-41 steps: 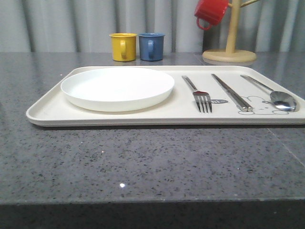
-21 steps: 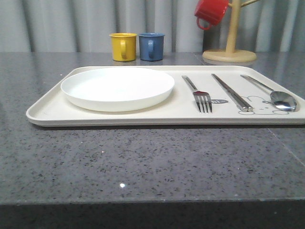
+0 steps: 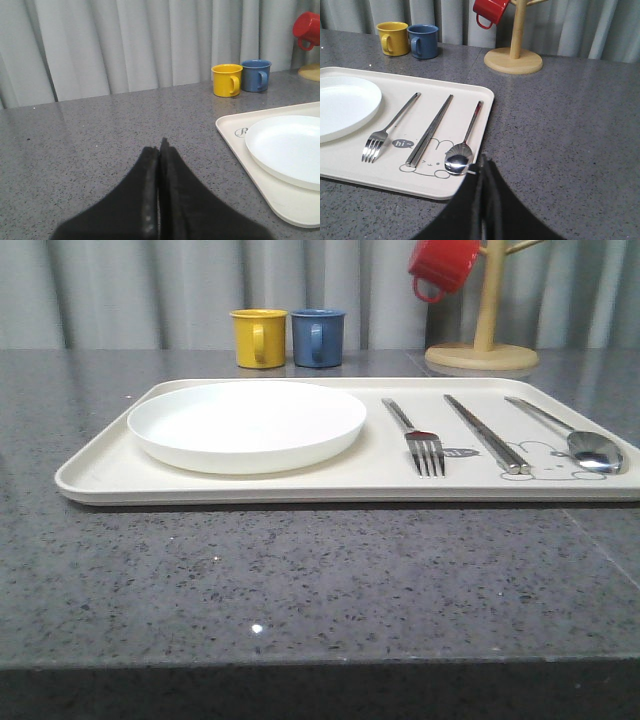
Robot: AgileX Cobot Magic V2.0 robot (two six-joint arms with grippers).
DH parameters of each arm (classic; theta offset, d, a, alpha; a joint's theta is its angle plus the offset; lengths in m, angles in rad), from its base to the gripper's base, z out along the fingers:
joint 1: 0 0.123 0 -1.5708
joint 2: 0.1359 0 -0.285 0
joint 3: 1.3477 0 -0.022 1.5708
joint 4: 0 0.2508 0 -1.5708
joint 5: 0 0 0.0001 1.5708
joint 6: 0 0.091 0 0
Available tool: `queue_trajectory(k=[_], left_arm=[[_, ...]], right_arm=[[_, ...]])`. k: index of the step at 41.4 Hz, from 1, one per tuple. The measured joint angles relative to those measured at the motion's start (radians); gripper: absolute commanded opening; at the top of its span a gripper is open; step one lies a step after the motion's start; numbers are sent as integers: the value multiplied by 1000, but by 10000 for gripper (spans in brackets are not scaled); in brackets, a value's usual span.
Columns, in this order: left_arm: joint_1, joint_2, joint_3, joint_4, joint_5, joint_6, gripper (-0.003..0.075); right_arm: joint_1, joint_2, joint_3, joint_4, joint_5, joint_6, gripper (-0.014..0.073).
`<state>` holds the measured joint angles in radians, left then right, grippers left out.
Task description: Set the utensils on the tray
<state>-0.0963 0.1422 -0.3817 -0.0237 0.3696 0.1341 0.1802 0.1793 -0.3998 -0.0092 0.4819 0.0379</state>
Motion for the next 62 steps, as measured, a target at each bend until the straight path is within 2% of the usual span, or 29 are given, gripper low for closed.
queue_trajectory(k=[13,26,37,44,62], left_arm=[[0,-27,30,2,-8,0,-19],[45,-147,247,-12,-27,0,-19],[90,-147,381,-18,-152,0,-19],[90,-147,386,-22,-205,0,-19],[90,-147,386,-22,-205,0,-19]], right_arm=[[0,0,0,0,0,0,-62],[0,0,0,0,0,0,-62],[0,0,3,0,0,0,-62],[0,0,3,0,0,0,-62],[0,0,3,0,0,0,-62]])
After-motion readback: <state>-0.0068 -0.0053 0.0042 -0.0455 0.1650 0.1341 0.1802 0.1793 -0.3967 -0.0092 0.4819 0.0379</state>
